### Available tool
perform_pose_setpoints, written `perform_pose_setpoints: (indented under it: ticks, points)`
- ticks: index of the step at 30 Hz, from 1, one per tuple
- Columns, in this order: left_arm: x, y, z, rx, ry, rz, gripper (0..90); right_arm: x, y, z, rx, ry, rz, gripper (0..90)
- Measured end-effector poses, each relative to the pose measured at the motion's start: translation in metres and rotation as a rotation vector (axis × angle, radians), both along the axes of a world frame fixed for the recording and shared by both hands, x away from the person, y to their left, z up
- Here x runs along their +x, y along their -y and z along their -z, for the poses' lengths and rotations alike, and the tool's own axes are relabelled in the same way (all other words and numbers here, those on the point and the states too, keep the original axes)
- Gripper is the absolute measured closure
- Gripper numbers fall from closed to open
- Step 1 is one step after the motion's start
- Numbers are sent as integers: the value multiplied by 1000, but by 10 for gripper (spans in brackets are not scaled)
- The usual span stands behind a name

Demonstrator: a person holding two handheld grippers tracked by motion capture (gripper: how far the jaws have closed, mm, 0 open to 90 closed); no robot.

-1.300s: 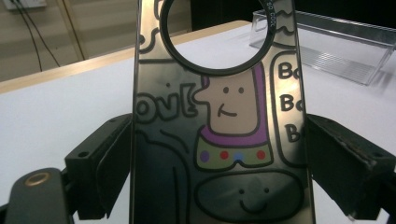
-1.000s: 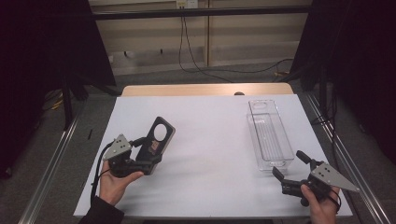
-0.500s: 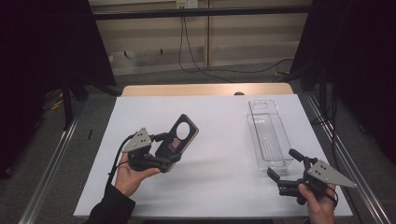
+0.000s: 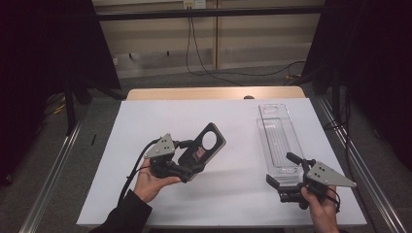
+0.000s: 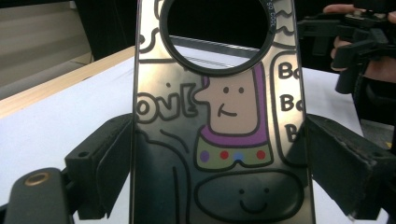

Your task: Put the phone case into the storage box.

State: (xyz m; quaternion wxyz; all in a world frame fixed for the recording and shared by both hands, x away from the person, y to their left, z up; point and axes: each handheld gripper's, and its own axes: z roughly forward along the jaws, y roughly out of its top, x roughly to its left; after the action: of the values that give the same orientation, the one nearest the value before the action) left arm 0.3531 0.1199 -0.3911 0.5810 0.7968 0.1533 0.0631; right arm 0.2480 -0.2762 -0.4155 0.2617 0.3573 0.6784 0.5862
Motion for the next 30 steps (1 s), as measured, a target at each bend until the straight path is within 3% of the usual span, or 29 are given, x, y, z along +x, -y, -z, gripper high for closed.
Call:
perform_pose_setpoints:
  ticks: [30]
  points:
    - [-17,6,-3,3,11,75,124,26,-42,-19,5,4,-224,0]
